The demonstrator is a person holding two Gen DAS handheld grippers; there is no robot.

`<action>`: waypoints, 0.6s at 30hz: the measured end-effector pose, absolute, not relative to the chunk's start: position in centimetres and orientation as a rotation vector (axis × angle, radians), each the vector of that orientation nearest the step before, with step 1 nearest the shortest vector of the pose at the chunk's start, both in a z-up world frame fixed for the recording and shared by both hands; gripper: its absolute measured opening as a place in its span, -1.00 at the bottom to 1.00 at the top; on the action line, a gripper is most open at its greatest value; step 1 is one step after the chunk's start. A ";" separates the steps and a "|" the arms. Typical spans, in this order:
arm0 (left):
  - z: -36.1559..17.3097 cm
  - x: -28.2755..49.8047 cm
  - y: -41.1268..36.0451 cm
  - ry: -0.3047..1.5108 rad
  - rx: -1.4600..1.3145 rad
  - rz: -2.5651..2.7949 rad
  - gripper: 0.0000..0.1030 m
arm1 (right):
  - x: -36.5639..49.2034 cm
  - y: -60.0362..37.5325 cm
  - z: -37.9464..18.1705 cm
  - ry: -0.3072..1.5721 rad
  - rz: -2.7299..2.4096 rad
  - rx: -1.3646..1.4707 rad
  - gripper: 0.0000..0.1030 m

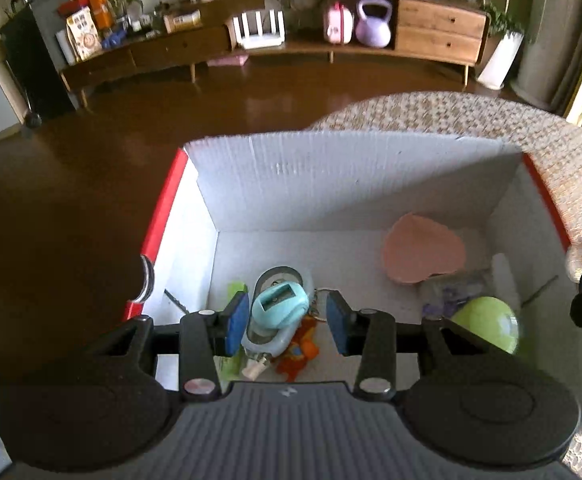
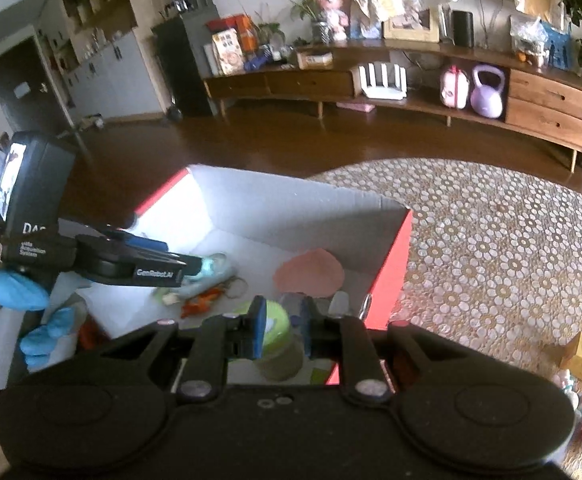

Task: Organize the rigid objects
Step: 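Open both grippers to drop the sharpener and marker into the box, then move both grippers back toward the yellow box and figurines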

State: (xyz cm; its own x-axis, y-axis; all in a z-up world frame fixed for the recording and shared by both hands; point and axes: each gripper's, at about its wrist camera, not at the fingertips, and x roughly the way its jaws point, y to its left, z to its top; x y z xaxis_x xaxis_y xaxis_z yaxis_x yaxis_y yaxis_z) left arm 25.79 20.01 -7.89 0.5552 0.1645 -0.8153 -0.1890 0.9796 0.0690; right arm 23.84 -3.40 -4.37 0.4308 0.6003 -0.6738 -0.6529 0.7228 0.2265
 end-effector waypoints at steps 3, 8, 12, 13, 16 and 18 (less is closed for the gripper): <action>-7.0 24.4 19.0 0.923 -0.030 0.199 -0.19 | 22.7 -4.3 -3.9 0.798 0.805 -0.061 -0.67; -5.2 22.0 17.4 0.861 -0.036 0.166 0.00 | 20.8 -5.6 -3.4 0.771 0.826 -0.050 -0.66; -3.7 20.2 15.8 0.814 -0.035 0.144 0.03 | 19.6 -6.9 -2.8 0.750 0.837 -0.027 -0.66; -3.3 19.8 15.4 0.803 -0.035 0.135 0.03 | 19.2 -7.1 -2.6 0.743 0.836 -0.021 -0.65; -2.5 18.5 14.2 0.766 -0.031 0.114 0.14 | 18.3 -8.2 -2.2 0.725 0.841 0.006 -0.64; -2.0 17.6 13.2 0.742 -0.031 0.097 0.21 | 17.7 -8.9 -2.0 0.714 0.843 0.022 -0.63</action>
